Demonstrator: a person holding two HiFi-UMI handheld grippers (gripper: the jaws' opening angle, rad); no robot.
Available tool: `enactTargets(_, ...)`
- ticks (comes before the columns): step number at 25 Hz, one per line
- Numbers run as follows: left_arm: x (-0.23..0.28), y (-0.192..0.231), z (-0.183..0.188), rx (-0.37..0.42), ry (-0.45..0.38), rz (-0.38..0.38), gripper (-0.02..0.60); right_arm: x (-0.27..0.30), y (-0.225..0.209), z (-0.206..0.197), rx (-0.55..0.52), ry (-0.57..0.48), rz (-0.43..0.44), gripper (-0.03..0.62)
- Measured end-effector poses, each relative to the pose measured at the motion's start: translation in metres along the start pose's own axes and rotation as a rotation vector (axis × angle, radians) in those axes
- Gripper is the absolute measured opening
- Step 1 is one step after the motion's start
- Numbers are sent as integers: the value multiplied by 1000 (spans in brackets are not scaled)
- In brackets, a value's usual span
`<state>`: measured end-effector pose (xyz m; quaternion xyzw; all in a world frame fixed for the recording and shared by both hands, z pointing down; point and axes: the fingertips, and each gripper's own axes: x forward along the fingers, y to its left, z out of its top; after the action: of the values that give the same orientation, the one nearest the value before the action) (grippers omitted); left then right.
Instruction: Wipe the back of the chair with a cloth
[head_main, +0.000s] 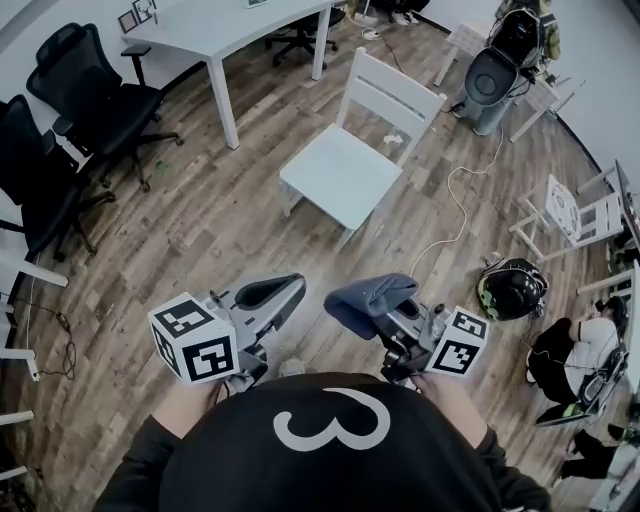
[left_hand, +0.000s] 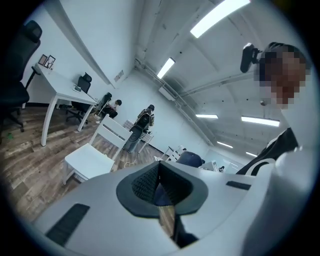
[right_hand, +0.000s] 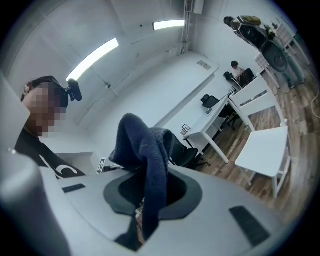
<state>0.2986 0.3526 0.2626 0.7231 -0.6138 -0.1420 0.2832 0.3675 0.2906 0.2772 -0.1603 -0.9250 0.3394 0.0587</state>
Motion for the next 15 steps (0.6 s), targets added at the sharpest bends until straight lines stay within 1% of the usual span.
enactTargets(4, -21, 40, 6, -51, -25, 35, 14, 44, -8, -12, 11, 56, 23, 51)
enactTargets(8, -23, 70, 11, -103, -43, 77, 14, 74, -28, -14, 49, 110, 47, 51)
enactTargets(12, -13, 109, 30, -122, -40, 129, 13, 110, -62, 4, 92, 120, 80, 51)
enactTargets(15, 0, 143, 52, -130, -31, 171, 13, 141, -92, 28, 106, 123, 105, 51)
